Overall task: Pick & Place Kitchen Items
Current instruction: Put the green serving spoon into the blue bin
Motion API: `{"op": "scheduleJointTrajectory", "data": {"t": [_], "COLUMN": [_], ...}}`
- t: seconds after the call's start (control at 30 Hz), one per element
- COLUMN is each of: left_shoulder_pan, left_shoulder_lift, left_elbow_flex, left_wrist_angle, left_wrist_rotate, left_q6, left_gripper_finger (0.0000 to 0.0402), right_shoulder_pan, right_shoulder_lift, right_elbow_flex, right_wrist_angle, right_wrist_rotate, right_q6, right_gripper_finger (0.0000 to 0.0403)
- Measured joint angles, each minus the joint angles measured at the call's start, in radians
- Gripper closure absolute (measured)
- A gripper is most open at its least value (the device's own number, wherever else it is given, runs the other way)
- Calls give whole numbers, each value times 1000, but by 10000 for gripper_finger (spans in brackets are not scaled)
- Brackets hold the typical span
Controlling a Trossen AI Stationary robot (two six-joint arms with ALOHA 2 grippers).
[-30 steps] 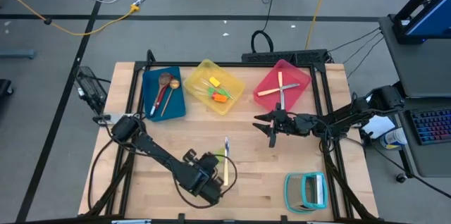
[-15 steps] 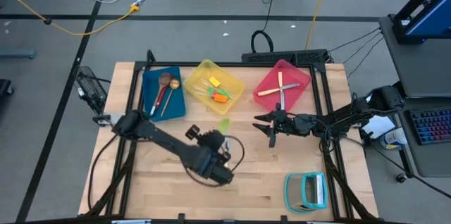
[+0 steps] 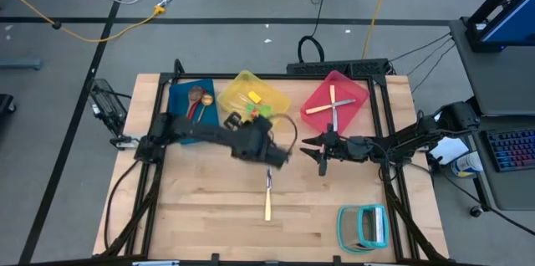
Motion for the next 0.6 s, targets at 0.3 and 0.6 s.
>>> {"op": "scheduleJointTrajectory", "data": {"t": [0.3, 0.6], "left_shoulder_pan": [209, 379], "left_shoulder_lift": [-101, -314], "left_elbow_flex": [-96, -448], "left_wrist_angle": [-2, -3], "left_wrist_rotate": [75, 158], "left_q6": [97, -57], "left_gripper_finger": [367, 363], "right_shoulder_pan": [13, 80], "right_shoulder_lift": [0, 0], "right_elbow_flex": [0, 0], "right_wrist_angle": [-94, -124], "right_wrist_rotate": [-2, -1], "right_q6": [96, 150], "right_gripper_finger": [261, 261]}}
